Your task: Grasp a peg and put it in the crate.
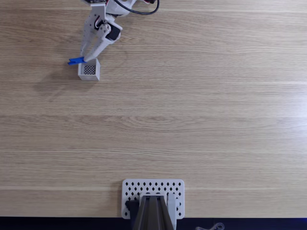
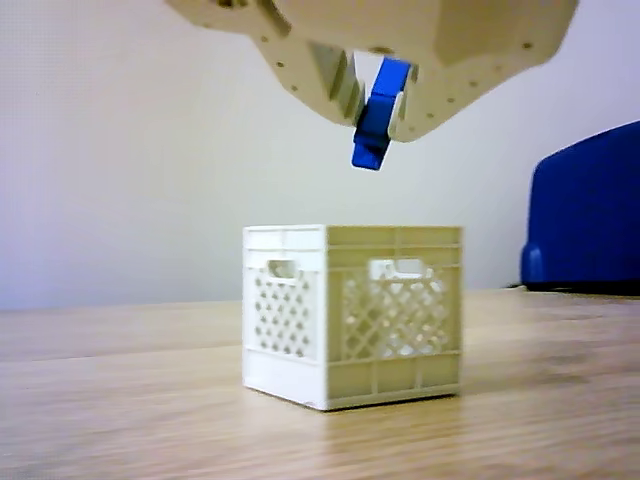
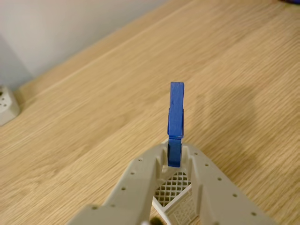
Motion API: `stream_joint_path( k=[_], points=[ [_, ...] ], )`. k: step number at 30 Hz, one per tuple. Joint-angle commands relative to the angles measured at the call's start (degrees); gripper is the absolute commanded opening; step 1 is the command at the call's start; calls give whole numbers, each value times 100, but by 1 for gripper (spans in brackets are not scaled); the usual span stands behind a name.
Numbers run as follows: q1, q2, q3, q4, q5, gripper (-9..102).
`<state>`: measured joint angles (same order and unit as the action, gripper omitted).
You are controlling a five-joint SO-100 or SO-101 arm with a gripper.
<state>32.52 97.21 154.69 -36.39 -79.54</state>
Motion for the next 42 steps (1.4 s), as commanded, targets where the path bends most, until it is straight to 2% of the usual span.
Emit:
stream_joint_path(
  k=[1,13,17,22,26,34,39,42],
  points=[
    [9,88,-299,-88,79,0],
    [18,149,-299,-88,79,16],
    [44,167,-299,-88,79,13],
    [44,246,-281,-79,97,-3],
    [-26,923,105,-79,176,0],
    [-1107,3630,1389,308,2145,-1],
    [-1863,5256,2021,1134,3349,-1],
    [-2197,6029,2057,1978,4157,-1]
  ],
)
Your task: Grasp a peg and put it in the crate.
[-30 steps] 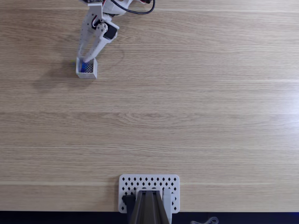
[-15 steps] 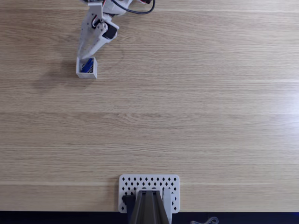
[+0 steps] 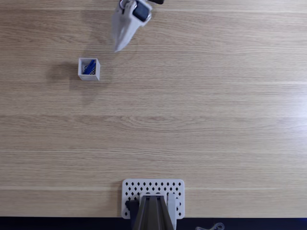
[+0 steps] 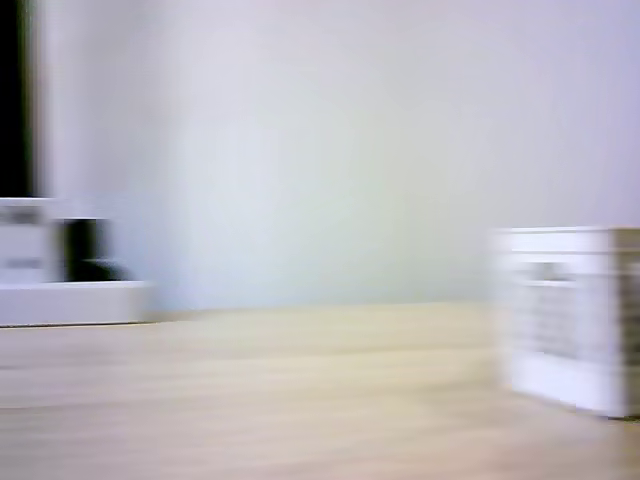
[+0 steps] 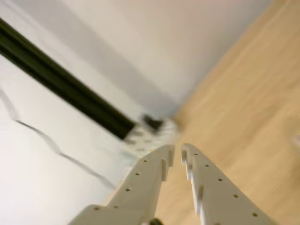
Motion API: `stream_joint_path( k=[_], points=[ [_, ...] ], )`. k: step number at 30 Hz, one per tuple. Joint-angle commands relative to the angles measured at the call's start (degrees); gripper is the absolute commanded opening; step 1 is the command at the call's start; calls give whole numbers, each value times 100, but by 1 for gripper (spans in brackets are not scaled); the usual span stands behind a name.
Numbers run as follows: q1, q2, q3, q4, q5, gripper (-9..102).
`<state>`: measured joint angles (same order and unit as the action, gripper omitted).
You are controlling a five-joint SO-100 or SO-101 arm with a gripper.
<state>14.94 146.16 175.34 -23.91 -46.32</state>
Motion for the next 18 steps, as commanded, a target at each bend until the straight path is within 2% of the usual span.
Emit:
stream_joint_path(
  k=[1,11,18],
  points=[
    [-536,1371,-9,1046,1134,-1],
    [-1336,3208,-53,4535,3823,-1],
    [-1617,4263,-18,6214,4948,-1]
  ],
)
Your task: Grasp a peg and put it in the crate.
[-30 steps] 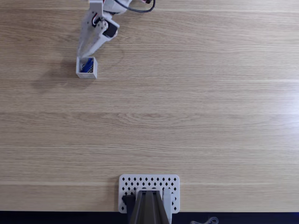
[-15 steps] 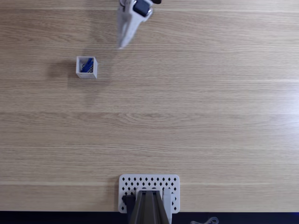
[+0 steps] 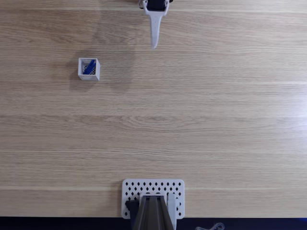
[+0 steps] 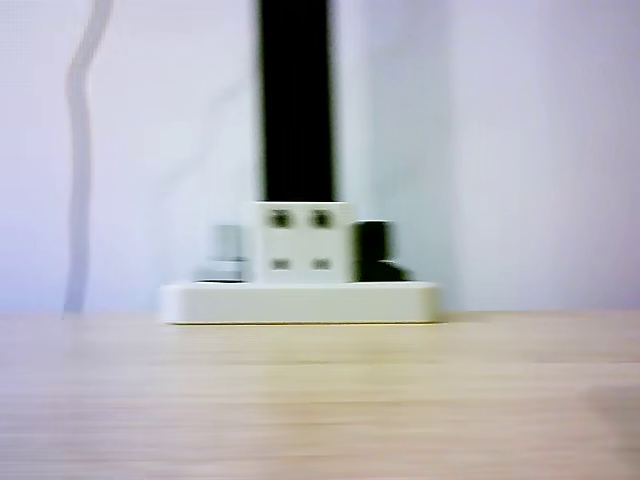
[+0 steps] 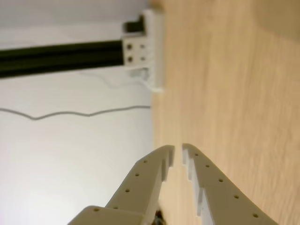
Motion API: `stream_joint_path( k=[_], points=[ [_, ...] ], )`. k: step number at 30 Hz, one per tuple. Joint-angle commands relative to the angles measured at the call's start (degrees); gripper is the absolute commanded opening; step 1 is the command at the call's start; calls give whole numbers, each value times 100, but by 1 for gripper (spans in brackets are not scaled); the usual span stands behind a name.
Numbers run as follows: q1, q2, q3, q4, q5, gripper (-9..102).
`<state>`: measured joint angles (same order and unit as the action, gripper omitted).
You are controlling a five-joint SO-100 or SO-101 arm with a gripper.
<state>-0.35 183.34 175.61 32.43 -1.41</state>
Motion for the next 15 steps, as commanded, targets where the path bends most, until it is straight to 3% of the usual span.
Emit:
stream_joint_path(
  k=[1,15],
  points=[
    [-88,659,-44,747,580,-1],
    [-105,765,-35,1986,1134,-1]
  ],
)
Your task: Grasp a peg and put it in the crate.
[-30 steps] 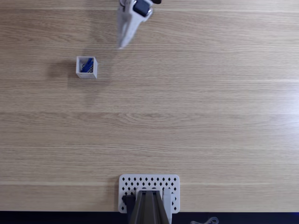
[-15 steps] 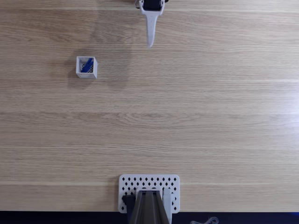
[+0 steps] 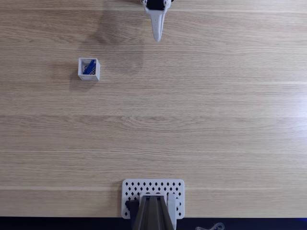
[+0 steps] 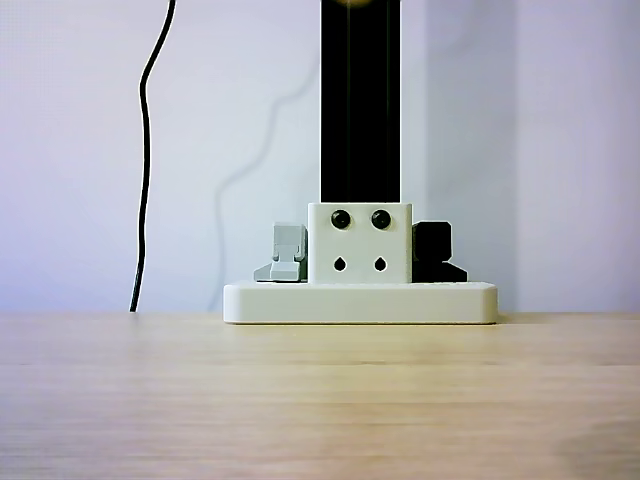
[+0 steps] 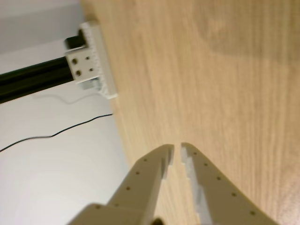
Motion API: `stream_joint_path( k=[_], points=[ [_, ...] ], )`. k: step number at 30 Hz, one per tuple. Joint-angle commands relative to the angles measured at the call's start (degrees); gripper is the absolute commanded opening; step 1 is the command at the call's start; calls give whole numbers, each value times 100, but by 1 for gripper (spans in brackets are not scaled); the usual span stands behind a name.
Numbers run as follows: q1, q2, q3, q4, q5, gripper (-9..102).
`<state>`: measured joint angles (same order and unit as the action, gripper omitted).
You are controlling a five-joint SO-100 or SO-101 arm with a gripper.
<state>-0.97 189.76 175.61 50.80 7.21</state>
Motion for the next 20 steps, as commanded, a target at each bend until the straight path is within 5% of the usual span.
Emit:
stream_joint_path(
  k=[1,20],
  points=[
    [-44,123,-44,167,334,-1],
    [-9,123,-44,141,413,0]
  ],
)
